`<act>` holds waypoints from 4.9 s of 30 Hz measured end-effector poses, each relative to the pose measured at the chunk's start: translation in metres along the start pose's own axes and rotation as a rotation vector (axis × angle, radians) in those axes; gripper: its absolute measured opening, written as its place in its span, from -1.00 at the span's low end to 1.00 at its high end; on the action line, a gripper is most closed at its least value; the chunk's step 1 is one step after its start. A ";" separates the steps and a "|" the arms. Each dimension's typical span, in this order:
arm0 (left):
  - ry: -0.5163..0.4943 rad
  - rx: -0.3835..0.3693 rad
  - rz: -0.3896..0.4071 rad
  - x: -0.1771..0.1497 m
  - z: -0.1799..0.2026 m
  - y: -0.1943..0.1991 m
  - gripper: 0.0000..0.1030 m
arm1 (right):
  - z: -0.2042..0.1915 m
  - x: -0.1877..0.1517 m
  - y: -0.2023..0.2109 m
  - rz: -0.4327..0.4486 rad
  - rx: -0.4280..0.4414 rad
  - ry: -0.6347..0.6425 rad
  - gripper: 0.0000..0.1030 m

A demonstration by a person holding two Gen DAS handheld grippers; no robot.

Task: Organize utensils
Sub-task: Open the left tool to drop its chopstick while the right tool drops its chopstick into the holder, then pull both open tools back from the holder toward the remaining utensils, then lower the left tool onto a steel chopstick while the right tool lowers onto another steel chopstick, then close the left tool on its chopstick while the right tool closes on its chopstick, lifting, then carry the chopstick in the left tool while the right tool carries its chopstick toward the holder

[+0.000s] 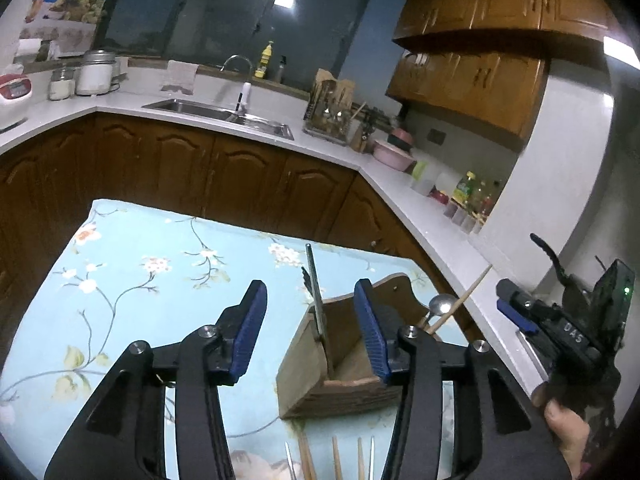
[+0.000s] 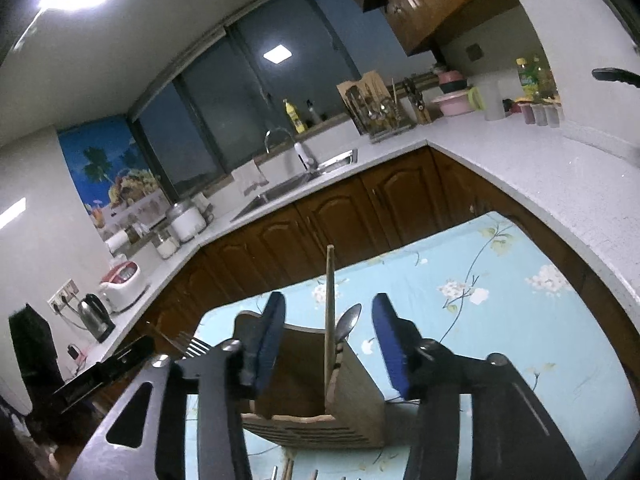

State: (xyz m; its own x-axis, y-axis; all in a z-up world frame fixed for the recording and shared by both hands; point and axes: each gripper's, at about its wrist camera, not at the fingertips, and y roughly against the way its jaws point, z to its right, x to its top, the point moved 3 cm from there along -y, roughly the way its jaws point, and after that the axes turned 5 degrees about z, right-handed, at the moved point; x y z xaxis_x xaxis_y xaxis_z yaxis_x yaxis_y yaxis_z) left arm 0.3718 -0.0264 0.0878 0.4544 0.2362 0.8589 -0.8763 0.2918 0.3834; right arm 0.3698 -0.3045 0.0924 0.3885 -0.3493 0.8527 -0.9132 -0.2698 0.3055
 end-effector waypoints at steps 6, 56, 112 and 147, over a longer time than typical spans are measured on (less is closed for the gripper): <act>0.028 0.039 0.037 -0.012 -0.009 0.036 0.79 | -0.007 -0.003 0.037 0.050 0.014 0.011 0.89; 0.053 0.122 -0.207 -0.160 -0.044 0.104 0.83 | 0.007 -0.149 0.118 -0.154 -0.107 0.085 0.93; -0.258 0.168 -0.457 -0.183 -0.024 -0.033 -0.58 | -0.013 -0.189 -0.046 -0.507 -0.230 0.287 -0.74; -0.112 -0.145 -0.122 -0.067 0.009 0.145 -0.94 | -0.068 -0.067 0.121 -0.113 0.062 0.171 -0.92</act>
State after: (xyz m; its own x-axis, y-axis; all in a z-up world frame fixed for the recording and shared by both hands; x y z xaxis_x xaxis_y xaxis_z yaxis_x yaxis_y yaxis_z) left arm 0.2126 -0.0085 0.0895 0.5279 0.0888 0.8446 -0.7800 0.4440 0.4409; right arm 0.2254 -0.2527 0.1015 0.4563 -0.1582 0.8757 -0.8537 -0.3553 0.3807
